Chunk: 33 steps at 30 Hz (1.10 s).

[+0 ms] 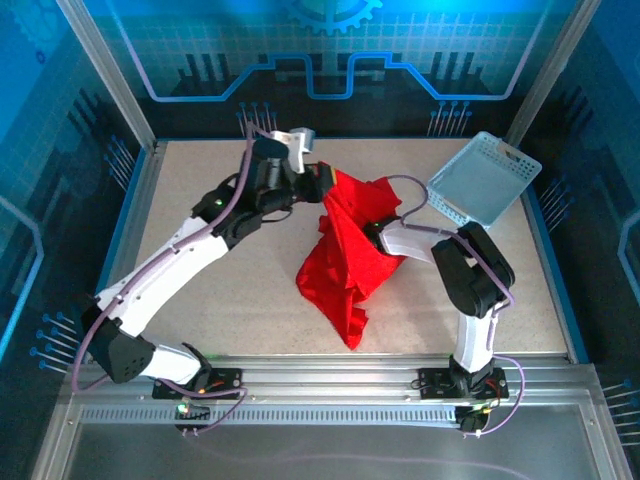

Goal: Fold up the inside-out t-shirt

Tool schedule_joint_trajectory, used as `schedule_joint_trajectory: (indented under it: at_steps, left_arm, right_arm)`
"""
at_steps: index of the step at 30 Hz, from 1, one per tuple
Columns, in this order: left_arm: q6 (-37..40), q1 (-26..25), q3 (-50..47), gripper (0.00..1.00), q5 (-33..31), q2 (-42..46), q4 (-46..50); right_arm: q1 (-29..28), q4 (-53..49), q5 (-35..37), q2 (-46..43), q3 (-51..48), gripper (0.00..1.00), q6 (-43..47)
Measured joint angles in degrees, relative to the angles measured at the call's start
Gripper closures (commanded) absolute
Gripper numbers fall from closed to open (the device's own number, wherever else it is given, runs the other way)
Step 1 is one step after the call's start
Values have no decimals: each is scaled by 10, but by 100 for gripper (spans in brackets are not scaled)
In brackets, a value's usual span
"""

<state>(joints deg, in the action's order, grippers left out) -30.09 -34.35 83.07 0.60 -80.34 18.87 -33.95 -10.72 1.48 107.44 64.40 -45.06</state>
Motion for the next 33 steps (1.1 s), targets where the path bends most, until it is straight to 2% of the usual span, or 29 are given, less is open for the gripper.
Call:
schedule_joint_trajectory:
  at_steps: [7,13,22,33]
  left_arm:
    - [0,129,-89,100,0,33,-1]
    - [-1,203,-132,100,0,-15,6]
    - [0,210,-131,100,0,-174,44]
    - [0,209,-134,100,-19,-248,67]
  right_arm:
    - [15,22,-1,-59,-73,100,0]
    - [14,41,-15,-132,-108,100,3]
    - [13,52,-31,-248,-111,100,21]
    - [14,57,-82,-358,-111,100,28]
